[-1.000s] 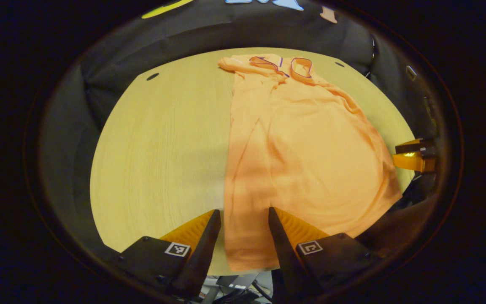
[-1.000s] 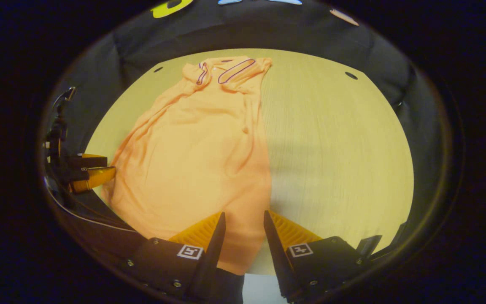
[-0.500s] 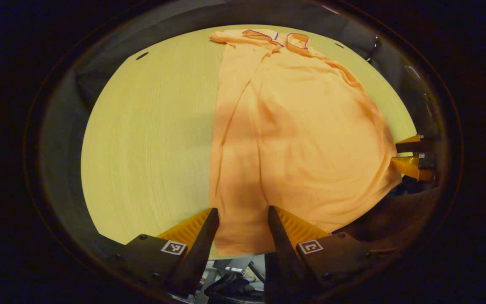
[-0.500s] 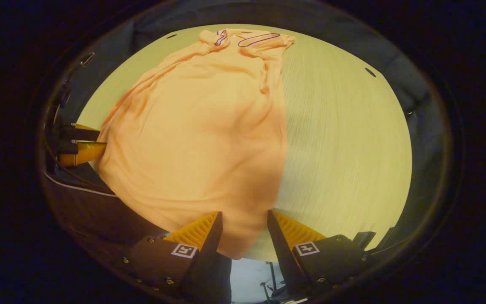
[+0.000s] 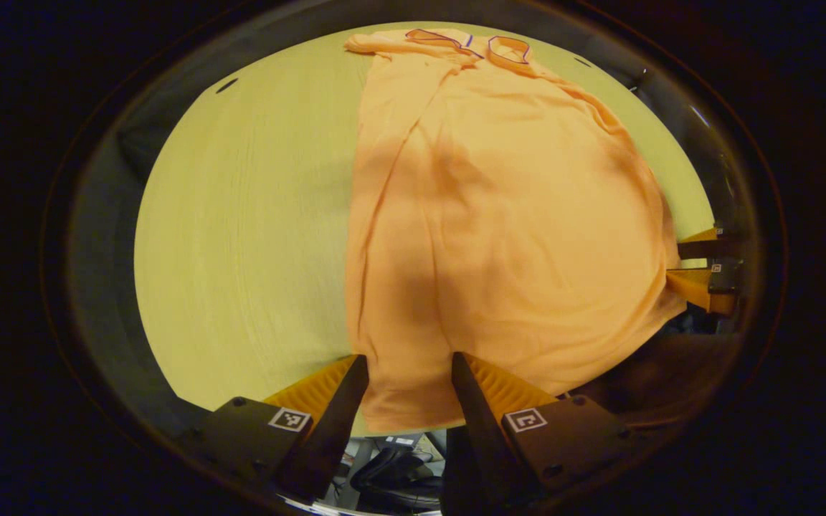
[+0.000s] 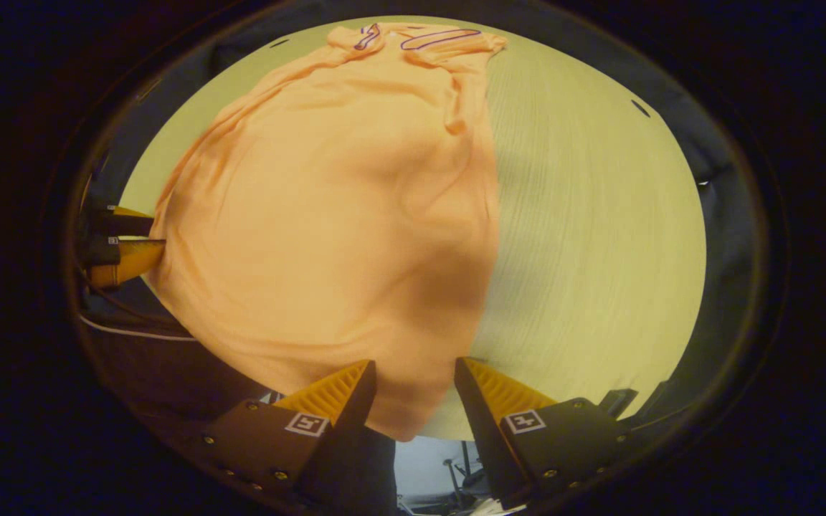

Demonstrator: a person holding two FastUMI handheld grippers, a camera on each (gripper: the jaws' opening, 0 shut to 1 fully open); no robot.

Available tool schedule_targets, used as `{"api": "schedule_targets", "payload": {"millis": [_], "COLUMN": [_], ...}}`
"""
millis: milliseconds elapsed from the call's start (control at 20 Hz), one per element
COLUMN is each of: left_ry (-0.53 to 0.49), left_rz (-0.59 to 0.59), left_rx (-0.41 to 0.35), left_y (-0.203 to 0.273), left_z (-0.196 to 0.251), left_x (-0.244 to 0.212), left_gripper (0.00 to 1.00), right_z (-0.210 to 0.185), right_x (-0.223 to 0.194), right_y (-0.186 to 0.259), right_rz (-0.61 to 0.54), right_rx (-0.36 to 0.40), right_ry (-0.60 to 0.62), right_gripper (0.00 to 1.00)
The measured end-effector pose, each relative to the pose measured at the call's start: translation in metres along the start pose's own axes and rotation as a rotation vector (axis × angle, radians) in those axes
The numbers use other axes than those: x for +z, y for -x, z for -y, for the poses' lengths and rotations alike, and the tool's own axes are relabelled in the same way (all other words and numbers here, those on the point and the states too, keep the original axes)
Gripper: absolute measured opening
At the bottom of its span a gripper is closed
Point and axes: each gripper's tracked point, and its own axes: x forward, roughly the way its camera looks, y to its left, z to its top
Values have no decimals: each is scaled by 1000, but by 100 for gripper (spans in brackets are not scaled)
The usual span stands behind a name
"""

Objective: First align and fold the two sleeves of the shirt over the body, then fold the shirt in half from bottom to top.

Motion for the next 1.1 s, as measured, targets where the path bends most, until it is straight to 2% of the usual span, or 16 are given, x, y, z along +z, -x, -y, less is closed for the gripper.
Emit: {"api": "schedule_targets", "payload": {"millis": [50, 150, 200, 250, 350, 450, 500, 650, 850, 1100], "left_ry": [-11, -37, -45, -40, -38, -29, -30, -31, -43, -39], "left_rz": [5, 13, 24, 42, 32, 42, 37, 60, 107, 144], "left_rx": [-9, -18, -19, -14, -19, -22, -23, -20, 25, 28], "left_y": [0, 0, 0, 0, -2, 1, -2, -1, 6, 17], "left_z": [2, 7, 7, 8, 9, 8, 8, 8, 0, -1], "left_x": [0, 0, -2, 8, 6, 7, 6, 10, 22, 42], "left_gripper": [79, 68, 58, 43, 12, 7, 7, 6, 7, 6], "right_z": [0, -2, -2, -5, -5, -4, -6, -6, -2, 5], "right_x": [1, 0, 1, 5, 5, 10, 7, 5, 14, 45], "right_y": [0, 1, 1, 0, -1, -12, 0, 1, 8, 31], "right_rz": [3, 8, 22, 33, 31, 39, 41, 49, 85, 158], "right_rx": [3, 7, 9, 19, 19, 16, 10, 14, 22, 50], "right_ry": [-2, 2, -6, -6, 12, 13, 22, 21, -11, -65], "right_gripper": [74, 68, 65, 33, 7, 7, 0, 0, 0, 0]}}
